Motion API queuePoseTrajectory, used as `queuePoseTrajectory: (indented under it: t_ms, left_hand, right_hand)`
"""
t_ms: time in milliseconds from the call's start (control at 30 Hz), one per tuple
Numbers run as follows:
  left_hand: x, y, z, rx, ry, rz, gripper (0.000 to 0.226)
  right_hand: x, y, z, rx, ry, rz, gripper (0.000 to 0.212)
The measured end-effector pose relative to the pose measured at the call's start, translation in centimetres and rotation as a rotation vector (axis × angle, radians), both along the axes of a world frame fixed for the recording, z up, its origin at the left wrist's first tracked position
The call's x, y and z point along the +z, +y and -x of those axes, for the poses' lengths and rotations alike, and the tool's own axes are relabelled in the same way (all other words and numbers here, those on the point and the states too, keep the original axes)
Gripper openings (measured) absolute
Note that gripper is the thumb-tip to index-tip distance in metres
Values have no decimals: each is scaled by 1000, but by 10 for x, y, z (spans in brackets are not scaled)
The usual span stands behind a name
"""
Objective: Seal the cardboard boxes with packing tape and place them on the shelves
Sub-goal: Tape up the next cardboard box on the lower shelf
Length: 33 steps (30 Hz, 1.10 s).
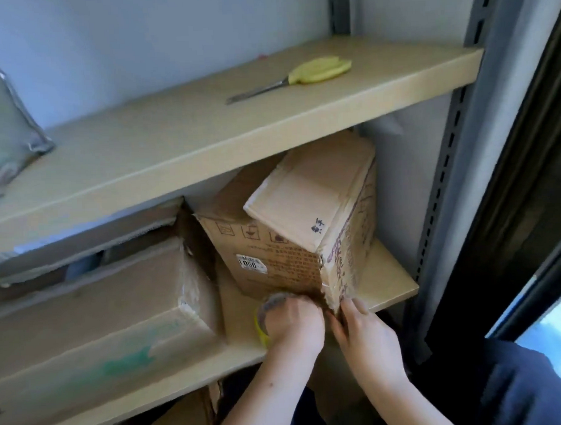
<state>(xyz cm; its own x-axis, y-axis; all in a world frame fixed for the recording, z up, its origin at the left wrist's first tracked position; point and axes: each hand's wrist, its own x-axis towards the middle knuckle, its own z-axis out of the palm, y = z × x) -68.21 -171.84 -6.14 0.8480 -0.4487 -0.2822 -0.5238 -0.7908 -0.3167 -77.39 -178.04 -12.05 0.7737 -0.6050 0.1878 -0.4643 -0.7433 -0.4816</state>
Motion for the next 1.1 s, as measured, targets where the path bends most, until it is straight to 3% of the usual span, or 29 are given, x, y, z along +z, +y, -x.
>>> queuePoseTrajectory:
  t_ms: [167, 300, 367, 467, 600, 700, 767, 833, 867, 933, 1000, 1100]
  left_hand:
    - [19, -1, 1, 149, 130, 188, 42]
    - [46, 21, 4, 234, 387, 444, 52]
    - [69, 35, 8, 171, 333, 483, 46]
    - [117, 54, 23, -21, 140, 537, 38]
    - [207, 63, 62, -238, 140, 864, 34]
    - [263, 54, 68, -416, -125, 1121, 33]
    - [284, 41, 49, -433, -359, 1201, 29]
    - [291, 23, 11, -375, -421, 1206, 17]
    - [292, 14, -10, -355, -388, 1150, 15]
    - [289, 1, -50, -342, -230, 953, 33]
    - [287, -5, -72, -299, -79, 871, 32]
    - [289, -2, -77, -304, -35, 900, 15]
  right_hand:
    - [31, -10, 4, 89, 131, 20, 33]
    - [88, -22, 25, 185, 221, 92, 26]
    - [126, -28, 35, 179, 112, 198, 24]
    - [191, -30, 47, 281, -236, 210, 21]
    - [273, -33, 38, 374, -656, 245, 20]
    - [312, -49, 7, 320, -749, 372, 14]
    - [328, -65, -15, 321, -663, 400, 16]
    - [338, -79, -35, 335, -429, 383, 31]
    - [342, -86, -43, 319, -270, 369, 38]
    - [348, -95, -55, 294, -12, 353, 44]
    - [355, -99, -59, 297, 54, 356, 36]
    - [365, -99, -51, 327, 99, 430, 28]
